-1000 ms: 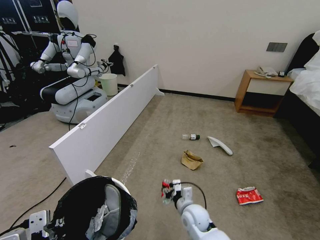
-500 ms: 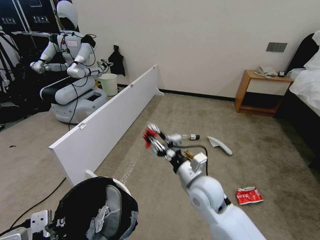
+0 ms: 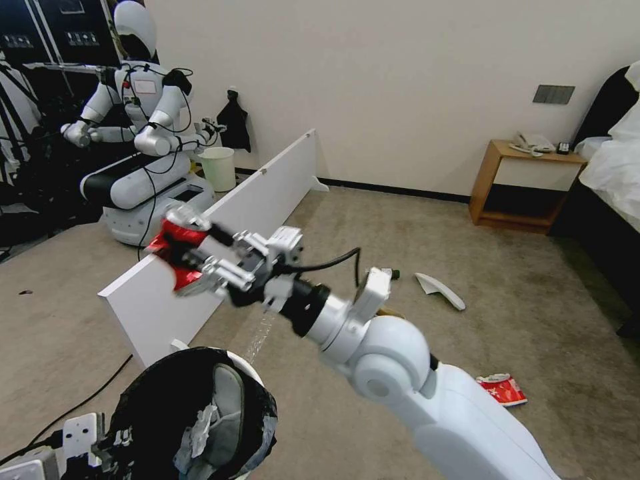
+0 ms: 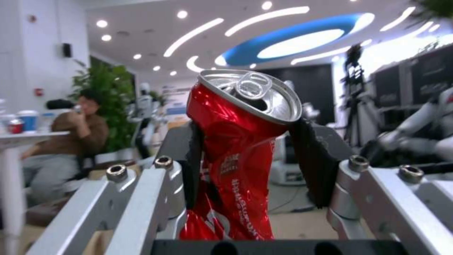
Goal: Pick up the trash bin, then pick up the garbage from the floor and place it into the trash bin.
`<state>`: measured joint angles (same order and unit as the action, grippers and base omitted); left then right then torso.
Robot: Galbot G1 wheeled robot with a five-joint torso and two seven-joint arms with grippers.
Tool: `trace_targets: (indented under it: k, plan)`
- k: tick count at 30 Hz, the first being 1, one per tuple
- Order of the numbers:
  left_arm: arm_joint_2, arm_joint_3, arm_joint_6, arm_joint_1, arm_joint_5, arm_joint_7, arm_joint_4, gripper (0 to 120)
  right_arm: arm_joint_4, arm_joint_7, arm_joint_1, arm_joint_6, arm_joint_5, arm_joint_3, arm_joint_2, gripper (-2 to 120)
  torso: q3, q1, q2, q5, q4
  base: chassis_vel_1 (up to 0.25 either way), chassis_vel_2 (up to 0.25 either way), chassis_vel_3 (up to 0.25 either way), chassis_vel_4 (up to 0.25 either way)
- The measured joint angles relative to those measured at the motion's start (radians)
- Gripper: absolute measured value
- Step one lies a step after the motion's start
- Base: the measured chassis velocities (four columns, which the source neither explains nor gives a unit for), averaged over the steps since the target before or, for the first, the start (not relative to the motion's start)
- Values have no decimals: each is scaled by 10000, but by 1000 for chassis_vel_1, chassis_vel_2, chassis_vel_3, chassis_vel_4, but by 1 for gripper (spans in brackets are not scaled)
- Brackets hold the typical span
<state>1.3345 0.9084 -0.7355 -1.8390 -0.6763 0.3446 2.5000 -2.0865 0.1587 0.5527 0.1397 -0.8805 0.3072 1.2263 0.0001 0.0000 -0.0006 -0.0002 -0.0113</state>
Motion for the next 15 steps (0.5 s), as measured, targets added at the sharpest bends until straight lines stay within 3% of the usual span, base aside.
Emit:
trace_targets:
  k: [6,15]
  plan:
    - [-140,107,0,267,-117,-4,0,3,-17,92,-9,21,-308,434,-259,42,0,0,0,1,-1,0,0,0,0]
    - [-330,230,0,612,-287,-12,0,3,39,168,206,62,-228,855,-1383,42,0,0,0,2,-1,0,0,0,0]
